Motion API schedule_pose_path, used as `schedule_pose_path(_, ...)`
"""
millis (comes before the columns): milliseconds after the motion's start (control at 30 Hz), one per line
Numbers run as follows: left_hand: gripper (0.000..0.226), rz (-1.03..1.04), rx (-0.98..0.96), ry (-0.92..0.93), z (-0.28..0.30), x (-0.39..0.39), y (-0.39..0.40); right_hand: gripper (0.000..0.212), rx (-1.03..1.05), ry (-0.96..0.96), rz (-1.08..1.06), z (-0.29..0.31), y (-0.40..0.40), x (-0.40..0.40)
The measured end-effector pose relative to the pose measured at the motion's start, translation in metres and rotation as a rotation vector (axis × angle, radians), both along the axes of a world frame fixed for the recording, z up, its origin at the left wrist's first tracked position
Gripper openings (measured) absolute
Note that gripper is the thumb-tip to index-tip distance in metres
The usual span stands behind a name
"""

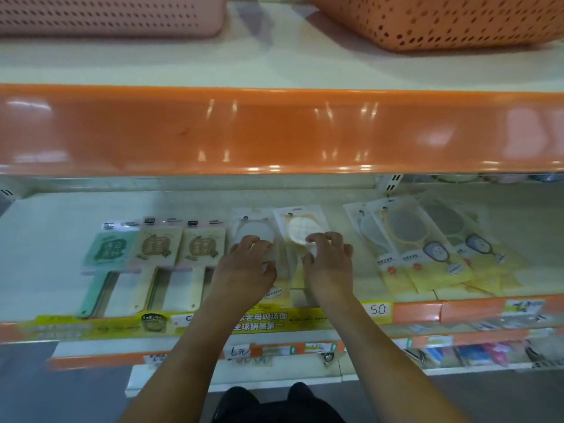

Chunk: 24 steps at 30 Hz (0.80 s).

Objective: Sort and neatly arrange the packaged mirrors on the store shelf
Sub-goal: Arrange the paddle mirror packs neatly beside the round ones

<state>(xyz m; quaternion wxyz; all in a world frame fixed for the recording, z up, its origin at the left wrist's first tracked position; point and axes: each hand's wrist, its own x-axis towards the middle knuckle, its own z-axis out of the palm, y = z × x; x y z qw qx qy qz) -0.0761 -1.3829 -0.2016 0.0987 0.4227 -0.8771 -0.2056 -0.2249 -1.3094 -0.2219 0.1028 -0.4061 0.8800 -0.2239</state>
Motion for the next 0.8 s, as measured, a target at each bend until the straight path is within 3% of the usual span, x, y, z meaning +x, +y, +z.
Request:
schedule_pose_path(400, 0.041, -0.052, 0.015, -0.032, -0.014, -0.007, 0.002, 0.042, 0.231, 0.024, 0.046, 0.0, 0.008, -0.001)
schedule_pose_path(600, 0.046, -0.134, -0.022, -0.128, -0.016, -0.028, 0.014, 0.047, 0.215, -0.007, 0.214, -0.001, 0.017, -0.013)
schedule_pose_path(800, 0.04, -0.18, -0.037, -0.162, -0.026, -0.037, 0.022, 0.034, 0.134, 0.02, 0.243, -0.013, 0.017, -0.014)
